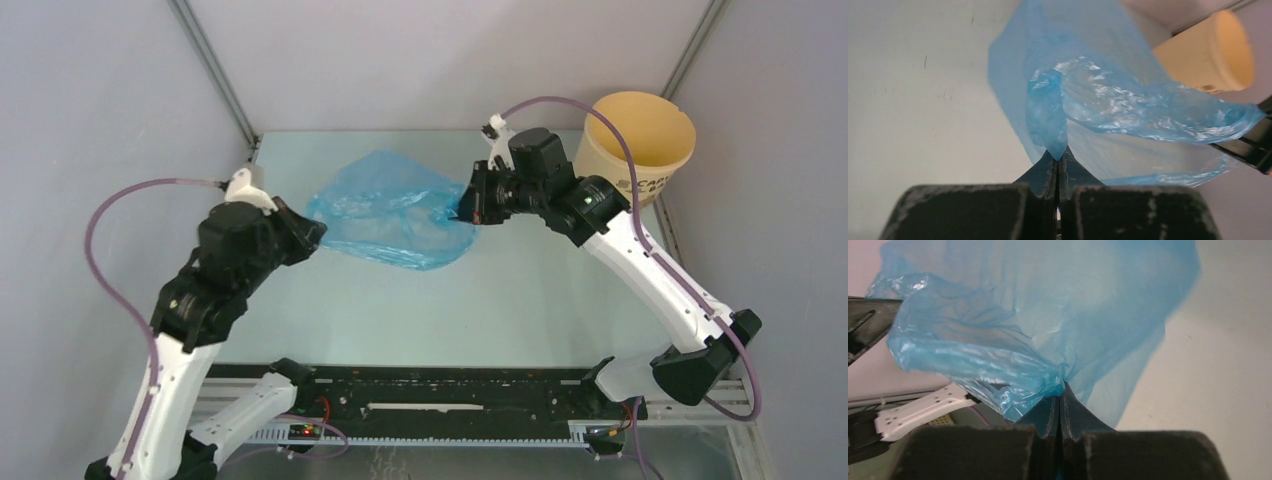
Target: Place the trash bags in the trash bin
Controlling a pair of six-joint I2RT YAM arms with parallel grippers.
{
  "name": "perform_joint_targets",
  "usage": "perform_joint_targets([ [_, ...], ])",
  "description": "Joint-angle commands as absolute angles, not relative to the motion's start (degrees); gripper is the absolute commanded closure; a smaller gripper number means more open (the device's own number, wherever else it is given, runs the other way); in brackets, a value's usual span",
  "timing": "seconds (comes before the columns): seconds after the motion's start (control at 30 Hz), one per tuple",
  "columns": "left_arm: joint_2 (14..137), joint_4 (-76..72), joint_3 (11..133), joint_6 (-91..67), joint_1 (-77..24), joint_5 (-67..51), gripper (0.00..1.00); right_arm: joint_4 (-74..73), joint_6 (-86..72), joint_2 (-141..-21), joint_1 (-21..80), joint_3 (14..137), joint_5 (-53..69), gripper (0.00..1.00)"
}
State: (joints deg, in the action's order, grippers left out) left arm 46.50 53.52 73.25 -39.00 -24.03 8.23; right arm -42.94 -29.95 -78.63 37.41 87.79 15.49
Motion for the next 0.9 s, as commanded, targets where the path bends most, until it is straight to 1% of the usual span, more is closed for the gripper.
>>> perform_joint_targets([
  [0.0,44.38,56.14,81.08,-38.56,-23.78,9.68,1.0,-46.2,-27.54,-80.93,40.91,97.59,17.58,0.95],
  [0.03,43.78,56.8,81.92,-38.58,-23.74,10.97,1.0,-47.29,-27.09,-81.7,41.51,99.39,17.55,0.9],
  [0.07,43.24,57.61,83.01,-38.51,-23.73,12.21,1.0,-48.13,-26.63,-82.4,41.84,101.02,17.88,0.83],
  [0.1,42.74,58.0,83.79,-38.43,-23.75,13.67,1.0,-48.89,-26.3,-82.66,41.89,102.58,18.37,0.72],
  [0.23,41.91,59.68,84.8,-37.97,-23.77,17.58,1.0,-51.35,-23.38,-81.59,40.19,106.99,20.82,0.38],
  [0.33,42.5,59.69,84.69,-38.05,-23.79,17.76,1.0,-52.82,-20.11,-79.03,37.97,108.89,22.17,0.19],
  [0.43,43.34,58.62,83.68,-38.06,-23.8,16.53,1.0,-54.14,-17.73,-76.29,33.98,110.71,23.7,0.13],
  [0.57,44.69,56.72,82.87,-38.25,-23.76,15.3,1.0,-54.94,-19.64,-73.45,22.67,111.95,26.19,0.12],
  [0.6,45.06,56.33,82.99,-38.11,-23.73,14.83,1.0,-55.0,-20.2,-72.78,20.03,111.48,23.59,0.12],
  [0.73,46.49,55.0,83.72,-37.63,-23.78,13.42,1.0,-54.49,-27.73,-71.02,7.86,106.81,6.54,0.1],
  [0.87,47.95,54.78,85.9,-36.03,-23.74,12.54,1.0,-52.52,-36.42,-71.76,-5.89,100.32,0.13,0.1],
])
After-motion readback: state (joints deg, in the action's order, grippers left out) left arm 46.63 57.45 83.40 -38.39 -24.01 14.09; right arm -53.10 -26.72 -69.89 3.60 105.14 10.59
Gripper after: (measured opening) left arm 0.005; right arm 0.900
